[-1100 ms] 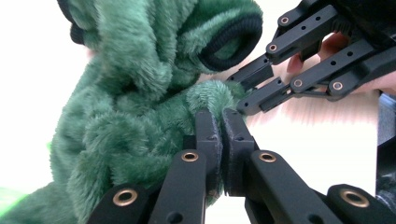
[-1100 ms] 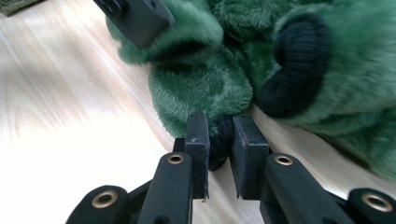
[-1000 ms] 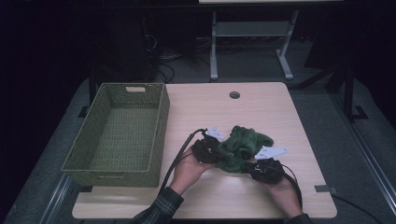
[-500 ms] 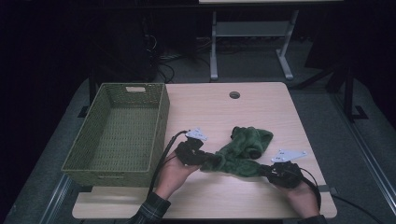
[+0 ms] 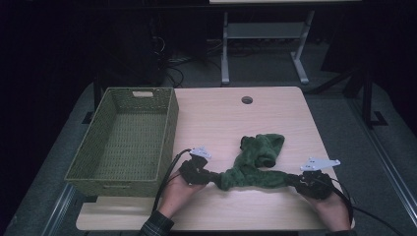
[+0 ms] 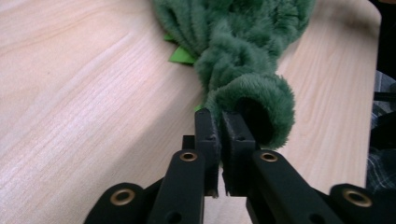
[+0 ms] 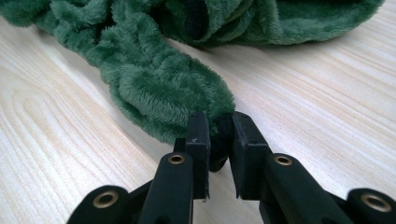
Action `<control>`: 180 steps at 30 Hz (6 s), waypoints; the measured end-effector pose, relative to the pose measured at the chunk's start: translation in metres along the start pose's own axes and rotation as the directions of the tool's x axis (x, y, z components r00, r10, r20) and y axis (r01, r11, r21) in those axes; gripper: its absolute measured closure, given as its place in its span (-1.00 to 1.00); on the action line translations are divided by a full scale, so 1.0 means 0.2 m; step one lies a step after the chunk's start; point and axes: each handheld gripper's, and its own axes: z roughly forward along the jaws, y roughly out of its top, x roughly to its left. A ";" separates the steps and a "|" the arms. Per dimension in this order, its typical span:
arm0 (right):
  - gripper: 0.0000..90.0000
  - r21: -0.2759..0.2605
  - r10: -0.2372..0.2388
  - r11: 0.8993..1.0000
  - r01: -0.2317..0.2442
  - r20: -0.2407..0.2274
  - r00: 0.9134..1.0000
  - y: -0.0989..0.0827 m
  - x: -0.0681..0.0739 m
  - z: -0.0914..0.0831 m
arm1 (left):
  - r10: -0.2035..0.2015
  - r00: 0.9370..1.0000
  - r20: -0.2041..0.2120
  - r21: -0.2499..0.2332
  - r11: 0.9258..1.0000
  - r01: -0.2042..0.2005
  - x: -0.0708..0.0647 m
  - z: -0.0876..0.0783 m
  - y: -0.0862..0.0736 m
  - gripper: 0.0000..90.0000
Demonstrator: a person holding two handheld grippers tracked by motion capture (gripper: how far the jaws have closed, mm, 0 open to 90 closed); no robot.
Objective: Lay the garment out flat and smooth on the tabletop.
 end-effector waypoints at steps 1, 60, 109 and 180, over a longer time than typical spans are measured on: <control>0.73 0.001 0.000 1.000 0.000 -0.003 1.000 0.00 0.00 0.00 | -0.005 1.000 -0.017 -0.001 1.000 0.005 0.00 0.00 0.00 0.85; 0.63 0.002 -0.072 0.997 0.072 -0.068 0.995 0.00 0.18 -0.03 | 0.056 0.997 -0.048 0.036 0.998 -0.055 -0.14 -0.04 -0.02 0.48; 0.93 -0.081 -0.065 0.994 0.067 0.027 0.998 0.33 0.01 0.03 | 0.091 0.994 -0.057 -0.117 0.988 -0.098 0.12 0.00 0.37 0.91; 0.20 -0.031 0.078 0.996 -0.079 -0.034 0.996 0.56 -0.32 0.26 | 0.062 0.980 -0.191 -0.127 0.988 -0.087 0.30 0.04 0.61 0.02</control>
